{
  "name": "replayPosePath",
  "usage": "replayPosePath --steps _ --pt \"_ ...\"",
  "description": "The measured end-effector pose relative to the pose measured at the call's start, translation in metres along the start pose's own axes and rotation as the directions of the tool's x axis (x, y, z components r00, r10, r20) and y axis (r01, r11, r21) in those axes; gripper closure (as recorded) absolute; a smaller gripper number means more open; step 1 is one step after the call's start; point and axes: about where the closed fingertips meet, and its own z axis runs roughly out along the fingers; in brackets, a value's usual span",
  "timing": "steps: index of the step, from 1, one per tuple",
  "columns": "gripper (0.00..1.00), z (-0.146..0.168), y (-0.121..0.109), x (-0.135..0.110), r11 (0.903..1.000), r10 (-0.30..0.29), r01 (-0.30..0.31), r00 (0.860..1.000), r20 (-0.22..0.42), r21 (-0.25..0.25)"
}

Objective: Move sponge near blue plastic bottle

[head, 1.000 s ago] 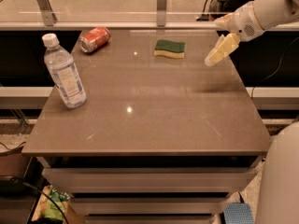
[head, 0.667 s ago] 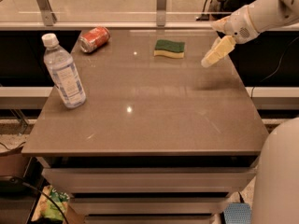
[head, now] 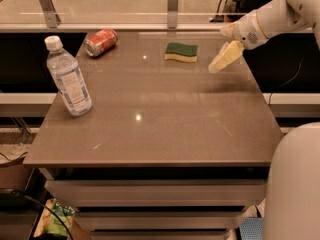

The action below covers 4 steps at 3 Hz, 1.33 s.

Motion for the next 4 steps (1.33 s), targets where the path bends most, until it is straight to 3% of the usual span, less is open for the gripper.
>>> replayPosePath --steps 2,4 --pt "0.00 0.021 -0.012 -0.006 0.9999 0.006 -0.006 1.000 -0.012 0.016" --pt "0.00 0.047 -0.024 -0.010 1.0000 0.005 -0.005 1.000 0.025 -0.007"
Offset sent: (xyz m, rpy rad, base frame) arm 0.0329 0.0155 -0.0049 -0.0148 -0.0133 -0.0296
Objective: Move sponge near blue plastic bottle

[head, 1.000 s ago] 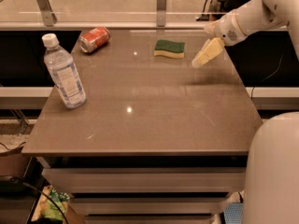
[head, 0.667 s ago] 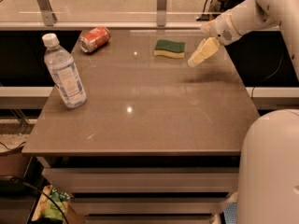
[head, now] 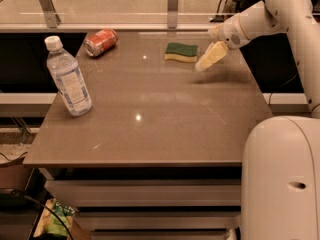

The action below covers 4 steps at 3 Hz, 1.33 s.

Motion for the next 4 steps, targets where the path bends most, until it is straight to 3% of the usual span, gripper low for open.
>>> replayPosePath --steps 2,3,4 --pt "0.00 0.036 -0.014 0.003 0.9989 0.005 -0.002 0.998 0.064 -0.047" --pt "0.00 0.044 -0.013 0.003 0.9981 0.004 -0.001 0.998 0.057 -0.061" --pt "0.17 0.049 -0.013 0.003 0.9979 0.005 -0.001 0.998 0.058 -0.065"
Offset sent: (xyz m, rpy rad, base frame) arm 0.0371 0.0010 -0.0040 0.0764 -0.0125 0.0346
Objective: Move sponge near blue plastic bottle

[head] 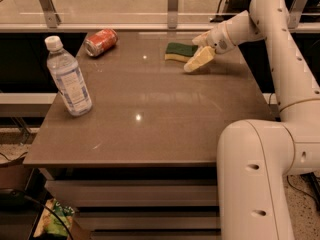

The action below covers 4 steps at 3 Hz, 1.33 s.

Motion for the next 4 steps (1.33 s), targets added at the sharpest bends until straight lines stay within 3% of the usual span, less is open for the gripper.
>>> replayPosePath --steps 3,4 --pt "0.87 0.0099 -0.0001 0.0000 1.0000 0.002 -0.002 1.000 0.001 -0.009" --pt "1.00 0.0103 0.0000 -0.0001 1.0000 0.002 -0.002 1.000 0.001 -0.009"
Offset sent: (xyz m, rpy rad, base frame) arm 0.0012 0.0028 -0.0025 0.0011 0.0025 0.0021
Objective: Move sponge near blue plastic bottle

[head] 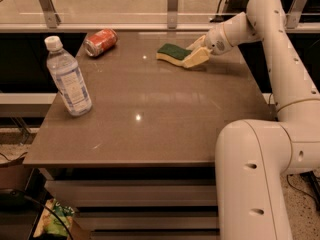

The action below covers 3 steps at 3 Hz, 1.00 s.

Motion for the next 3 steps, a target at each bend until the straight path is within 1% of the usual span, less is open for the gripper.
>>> replayPosePath --steps 3 --pt "1.00 -0.0004 0.0001 -0.0005 1.0000 0.000 0.000 1.000 0.000 0.000"
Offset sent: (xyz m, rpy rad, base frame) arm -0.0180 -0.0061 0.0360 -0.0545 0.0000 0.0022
